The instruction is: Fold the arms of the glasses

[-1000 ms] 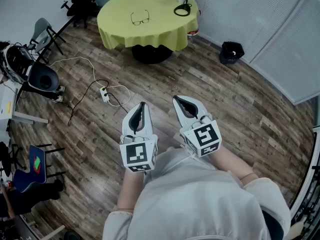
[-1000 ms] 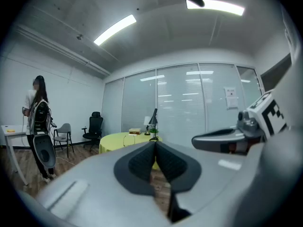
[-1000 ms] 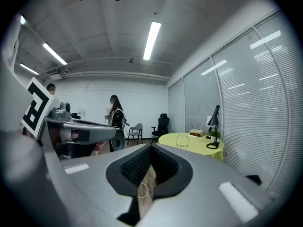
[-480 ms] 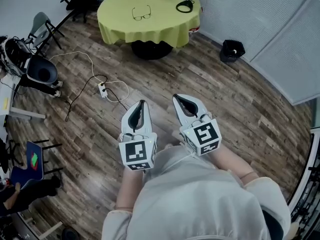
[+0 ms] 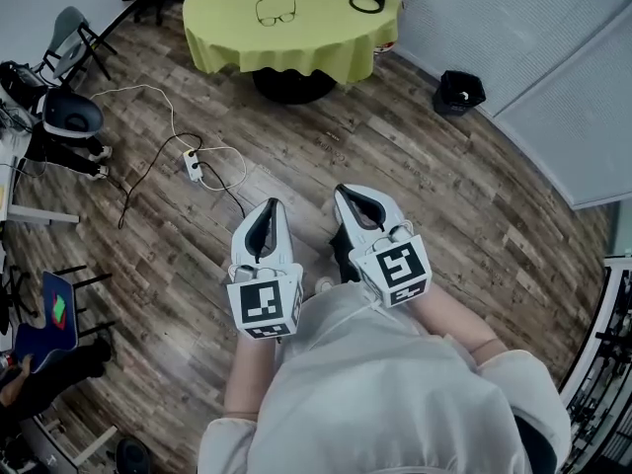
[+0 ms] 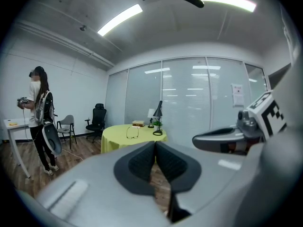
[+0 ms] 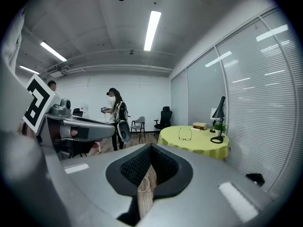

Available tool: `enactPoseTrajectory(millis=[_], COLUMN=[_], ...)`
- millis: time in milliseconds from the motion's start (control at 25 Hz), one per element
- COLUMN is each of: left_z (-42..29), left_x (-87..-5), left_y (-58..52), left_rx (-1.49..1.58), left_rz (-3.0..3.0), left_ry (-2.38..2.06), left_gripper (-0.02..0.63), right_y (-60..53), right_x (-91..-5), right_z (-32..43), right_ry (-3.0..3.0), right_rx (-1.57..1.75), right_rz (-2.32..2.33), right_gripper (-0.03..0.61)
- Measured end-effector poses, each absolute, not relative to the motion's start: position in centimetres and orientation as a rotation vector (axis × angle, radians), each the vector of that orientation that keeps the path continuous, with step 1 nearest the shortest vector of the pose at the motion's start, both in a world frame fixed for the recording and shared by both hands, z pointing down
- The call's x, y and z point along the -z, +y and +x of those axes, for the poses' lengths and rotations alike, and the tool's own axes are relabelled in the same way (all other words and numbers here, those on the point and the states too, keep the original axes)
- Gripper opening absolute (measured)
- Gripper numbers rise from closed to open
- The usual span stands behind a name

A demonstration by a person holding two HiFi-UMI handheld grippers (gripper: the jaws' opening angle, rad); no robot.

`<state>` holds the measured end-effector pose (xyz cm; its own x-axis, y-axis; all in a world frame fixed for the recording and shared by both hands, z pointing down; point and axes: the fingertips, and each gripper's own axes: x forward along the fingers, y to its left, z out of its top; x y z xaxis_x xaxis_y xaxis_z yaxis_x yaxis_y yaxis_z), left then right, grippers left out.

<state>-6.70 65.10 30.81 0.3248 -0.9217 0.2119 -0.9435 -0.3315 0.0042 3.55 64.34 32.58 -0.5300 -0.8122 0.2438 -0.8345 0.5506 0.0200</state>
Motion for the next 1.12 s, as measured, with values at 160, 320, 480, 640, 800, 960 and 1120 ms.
enactPoseTrajectory(millis=[160,320,480,640,800,960,1120], left_z=[-6.8,-6.8,-5.9,-4.1,-2.6,-1.7,-1.1], left_x=[-30.9,-30.5,-30.4,-29.9,-29.7,-29.8,-30.7], left_y=[61.0,55.6,49.2,42.4,36.2,31.2,27.0], left_rx=[-0.275,-0.275,-0.282,-0.271,-0.259,-0.256,-0.298], left_rz=[2.424,2.381,2.335,2.309,2.288,2.274,2.268], left_ry=[-1.793,-1.845,-1.887,-1.924,-1.954,-1.973,-1.957], left_gripper=[0.006,0.006,0.006,0.006,0.006,0.006,0.006], right_y=[59.7,53.7,47.0,40.2,33.9,28.5,24.0], right_x=[-33.0,-32.7,-32.2,-31.9,-31.7,-31.7,-32.5], right_z=[3.6,3.6,4.6,6.4,8.0,9.2,10.0], right_ry=[-2.589,-2.622,-2.653,-2.669,-2.678,-2.68,-2.672], right_rx=[-0.152,-0.148,-0.141,-0.14,-0.123,-0.128,-0.155], right_rz=[1.34,1.291,1.239,1.19,1.157,1.145,1.147], right_gripper=[-0.002,-0.002,-0.002,-0.002,-0.002,-0.002,-0.002])
